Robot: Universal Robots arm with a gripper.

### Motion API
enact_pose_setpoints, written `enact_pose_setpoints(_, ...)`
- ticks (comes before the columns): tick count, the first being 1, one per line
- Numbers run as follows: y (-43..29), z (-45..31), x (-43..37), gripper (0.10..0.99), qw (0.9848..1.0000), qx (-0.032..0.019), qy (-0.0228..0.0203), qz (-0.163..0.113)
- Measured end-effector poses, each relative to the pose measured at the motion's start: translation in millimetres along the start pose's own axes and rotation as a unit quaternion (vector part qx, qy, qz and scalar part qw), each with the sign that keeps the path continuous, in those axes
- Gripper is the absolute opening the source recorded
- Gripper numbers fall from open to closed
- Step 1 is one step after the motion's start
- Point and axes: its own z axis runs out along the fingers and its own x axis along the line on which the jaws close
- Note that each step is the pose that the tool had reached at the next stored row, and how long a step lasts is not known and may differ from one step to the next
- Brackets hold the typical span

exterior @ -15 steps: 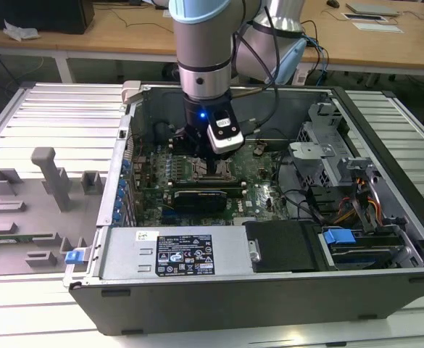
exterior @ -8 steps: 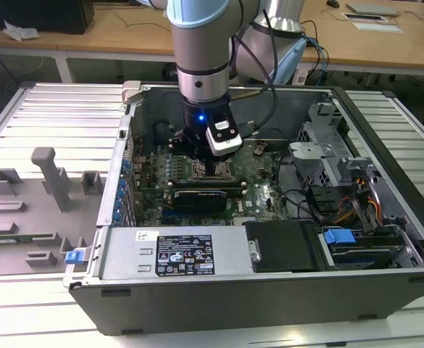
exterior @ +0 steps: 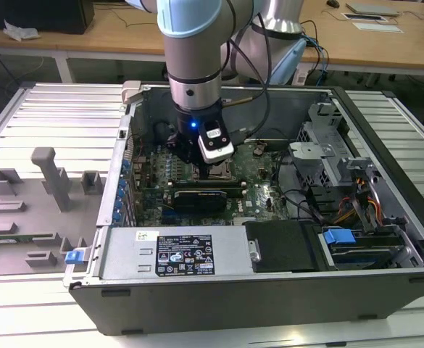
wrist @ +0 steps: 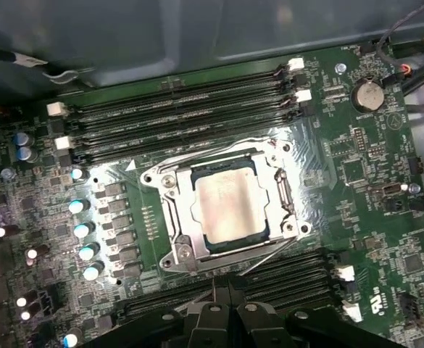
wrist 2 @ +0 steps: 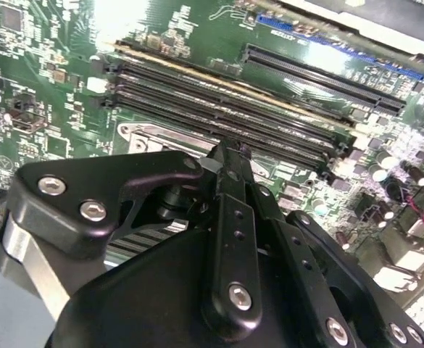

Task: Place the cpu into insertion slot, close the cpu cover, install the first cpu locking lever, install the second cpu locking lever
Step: 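Install the second cpu locking lever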

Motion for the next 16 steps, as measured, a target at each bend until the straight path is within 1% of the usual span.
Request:
enact_pose_setpoints(1,-2.2,0.2,0.8,0.106,1.0000,-0.0053,0.0010,0.001)
enact_pose_setpoints(3,-5.3,1.1,2.1,0.106,0.9997,-0.0235,0.0052,-0.002)
enact_pose_setpoints(4,-5.8,1.8,2.5,0.106,0.9995,-0.0284,0.0065,-0.007)
enact_pose_setpoints(5,-6.2,2.3,2.8,0.106,0.9994,-0.0311,0.0073,-0.011)
enact_pose_setpoints(7,-8.9,4.7,4.3,0.106,0.9988,-0.0410,0.0103,-0.023)
enact_pose_setpoints(8,-11.1,5.7,5.2,0.106,0.9985,-0.0449,0.0114,-0.028)
enact_pose_setpoints(10,-13.7,6.7,6.1,0.106,0.9982,-0.0494,0.0127,-0.033)
enact_pose_setpoints(12,-18.1,8.0,7.6,0.106,0.9975,-0.0566,0.0146,-0.039)
enact_pose_setpoints(14,-20.6,8.6,8.3,0.106,0.9971,-0.0608,0.0157,-0.042)
enact_pose_setpoints(15,-22.4,9.6,9.3,0.106,0.9966,-0.0663,0.0170,-0.045)
enact_pose_setpoints(16,-25.0,9.9,9.8,0.106,0.9963,-0.0688,0.0177,-0.047)
